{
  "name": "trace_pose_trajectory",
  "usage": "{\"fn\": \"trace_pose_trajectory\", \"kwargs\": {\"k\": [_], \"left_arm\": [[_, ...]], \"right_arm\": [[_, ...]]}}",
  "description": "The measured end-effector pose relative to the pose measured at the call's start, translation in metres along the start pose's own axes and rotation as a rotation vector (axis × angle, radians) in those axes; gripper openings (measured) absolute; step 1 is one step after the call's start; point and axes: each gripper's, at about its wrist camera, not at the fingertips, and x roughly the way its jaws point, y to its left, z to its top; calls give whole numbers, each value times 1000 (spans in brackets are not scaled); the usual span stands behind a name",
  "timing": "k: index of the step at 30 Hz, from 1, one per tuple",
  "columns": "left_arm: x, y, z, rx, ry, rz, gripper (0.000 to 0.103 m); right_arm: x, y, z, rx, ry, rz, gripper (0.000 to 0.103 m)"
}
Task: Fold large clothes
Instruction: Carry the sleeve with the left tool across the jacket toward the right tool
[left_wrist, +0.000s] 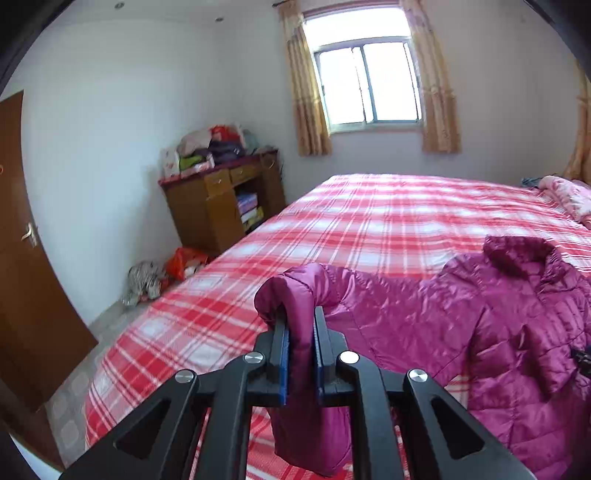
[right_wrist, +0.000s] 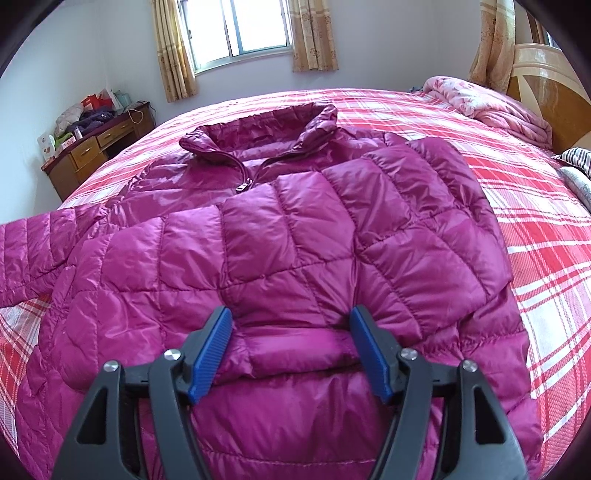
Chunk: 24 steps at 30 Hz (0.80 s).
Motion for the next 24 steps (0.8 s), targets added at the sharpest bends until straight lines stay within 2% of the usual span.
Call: {"fn": "trace_pose_trajectory", "kwargs": {"k": [9, 19, 21, 24], "left_arm": [[-41, -57, 35, 144, -142, -54, 10], [-66, -134, 57, 284, -223, -161, 10], [-66, -148, 58, 303, -218, -187, 10], [-71, -172, 52, 340, -222, -231, 10]], "right_arm": [[-1, 0, 0, 5, -4, 7, 71], [-6, -3, 1, 26, -19, 37, 73], [-12, -13, 3, 69, 3, 87, 73], [-29, -30, -2, 125, -17, 69, 75]]}}
